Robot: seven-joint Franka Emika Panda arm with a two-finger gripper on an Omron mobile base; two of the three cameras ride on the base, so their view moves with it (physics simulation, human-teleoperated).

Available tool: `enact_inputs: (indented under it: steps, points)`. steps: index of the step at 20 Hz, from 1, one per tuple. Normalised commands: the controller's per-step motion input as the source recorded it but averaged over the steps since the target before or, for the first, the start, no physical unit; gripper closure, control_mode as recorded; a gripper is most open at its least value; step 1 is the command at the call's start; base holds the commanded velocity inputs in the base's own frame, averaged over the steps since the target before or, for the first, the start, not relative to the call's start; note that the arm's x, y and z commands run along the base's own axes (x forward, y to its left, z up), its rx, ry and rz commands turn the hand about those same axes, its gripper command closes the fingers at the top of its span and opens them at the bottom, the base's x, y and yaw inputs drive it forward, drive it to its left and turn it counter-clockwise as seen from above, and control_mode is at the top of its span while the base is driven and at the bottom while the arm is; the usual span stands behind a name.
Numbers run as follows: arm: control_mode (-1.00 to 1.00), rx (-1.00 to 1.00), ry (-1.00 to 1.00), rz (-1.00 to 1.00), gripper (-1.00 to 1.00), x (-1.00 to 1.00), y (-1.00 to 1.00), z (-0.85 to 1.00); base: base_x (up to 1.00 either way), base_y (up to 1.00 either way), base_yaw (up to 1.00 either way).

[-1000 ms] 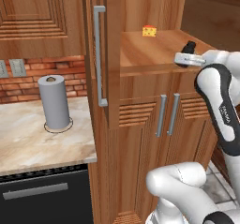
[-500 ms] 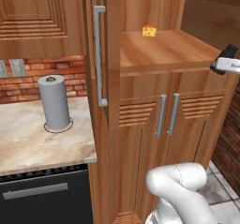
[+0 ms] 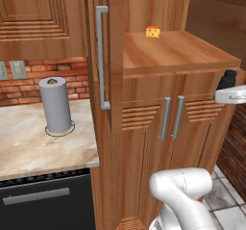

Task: The dining table condiment station is running low on shaker. Refill the condiment station by opening the cabinet and taking the shaker from the cabinet and placing it on the dining table.

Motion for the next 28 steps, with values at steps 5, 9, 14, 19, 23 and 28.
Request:
enact_inputs:
  steps: [5, 9, 14, 19, 23, 28]
  points:
    - [-1.00, -0.04, 0.05, 0.00, 1.00, 0.03, 0.22, -0.02, 0.00, 0.00, 0.00]
    - [-1.00, 0.00, 0.01, 0.00, 1.00, 0.01, 0.00, 0.00, 0.00, 0.00, 0.00]
    - [-1.00, 0.00, -0.04, 0.00, 1.00, -0.13, 0.00, 0.00, 0.00, 0.00, 0.00]
    - [1.00, 0.00, 0.00, 0.00, 1.00, 0.00, 0.00, 0.00, -0.79, 0.23, 0.08]
    - [1.00, 0.00, 0.00, 0.00, 1.00, 0.00, 0.00, 0.00, -0.83, 0.58, 0.38]
    - [1.00, 0.00, 0.00, 0.00, 1.00, 0.00, 0.00, 0.00, -0.37, 0.81, 0.58]
